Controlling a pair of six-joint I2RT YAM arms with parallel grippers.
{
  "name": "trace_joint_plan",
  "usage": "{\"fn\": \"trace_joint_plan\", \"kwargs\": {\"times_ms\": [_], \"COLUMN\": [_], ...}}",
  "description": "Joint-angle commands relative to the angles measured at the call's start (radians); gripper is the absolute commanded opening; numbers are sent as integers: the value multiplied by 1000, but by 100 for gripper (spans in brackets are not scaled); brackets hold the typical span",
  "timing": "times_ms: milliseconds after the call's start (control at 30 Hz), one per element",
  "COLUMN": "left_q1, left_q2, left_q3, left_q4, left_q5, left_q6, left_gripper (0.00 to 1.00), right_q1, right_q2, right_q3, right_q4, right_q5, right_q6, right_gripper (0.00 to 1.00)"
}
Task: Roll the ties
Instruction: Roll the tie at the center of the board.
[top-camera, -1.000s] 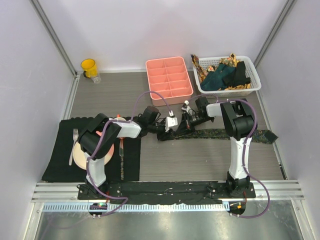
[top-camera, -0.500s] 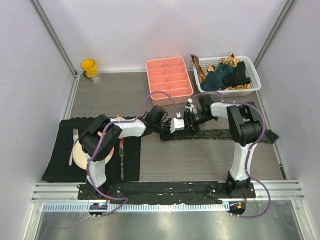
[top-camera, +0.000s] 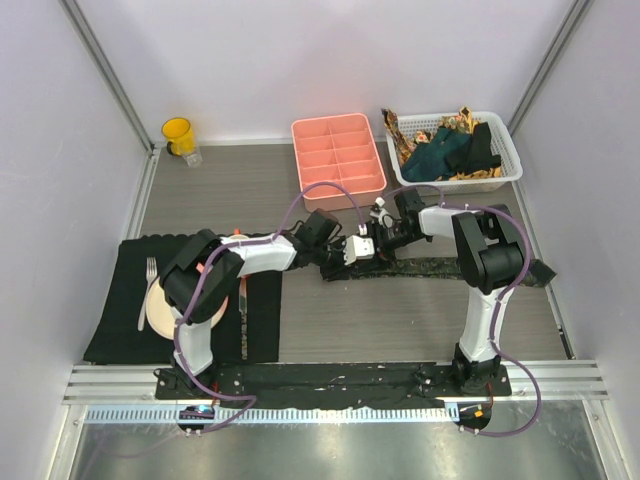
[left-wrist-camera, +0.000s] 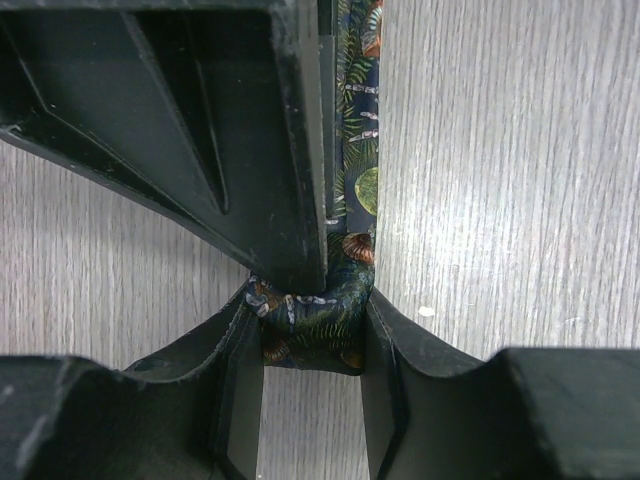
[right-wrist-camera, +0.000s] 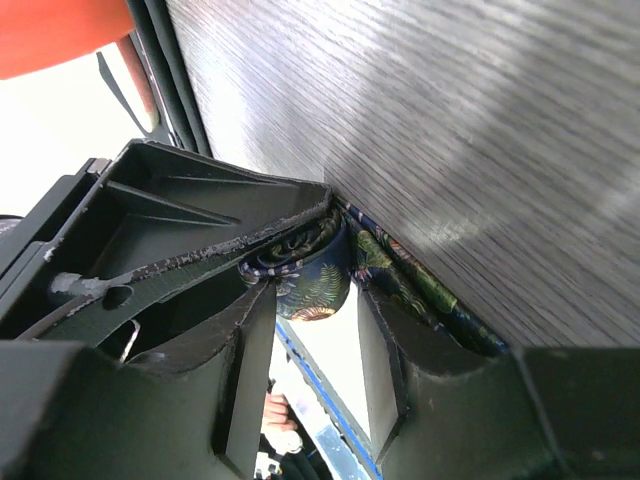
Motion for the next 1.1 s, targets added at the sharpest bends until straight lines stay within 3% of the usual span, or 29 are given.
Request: {"fn": "trace_joint_plan", "kwargs": {"times_ms": [0,300,633,933,1067], "left_q1": [0,-2,0,0,2], "left_q2": [47,64,71,74,80], "left_q3": [-10,11,25,33,34], "left_q4": [-154,-172,-188,-194,-195], "left_q5": [-76,-72,-66,-54,-49], "left_q6": [27,32,36,32,30], "left_gripper": [19,20,20,20,20], "right_q1": [18,25,31,38,40], "right_q2": [-12,-45,-94,-15,18], "right_q3": [40,49,44,26,20], "right_q4": [24,-72,-53,6,-7], "right_q5": [-20,-27,-48,-14,10], "right_q6": [23,-48,-39,-22,-55], "right_gripper": [45,47,45,45,40]}}
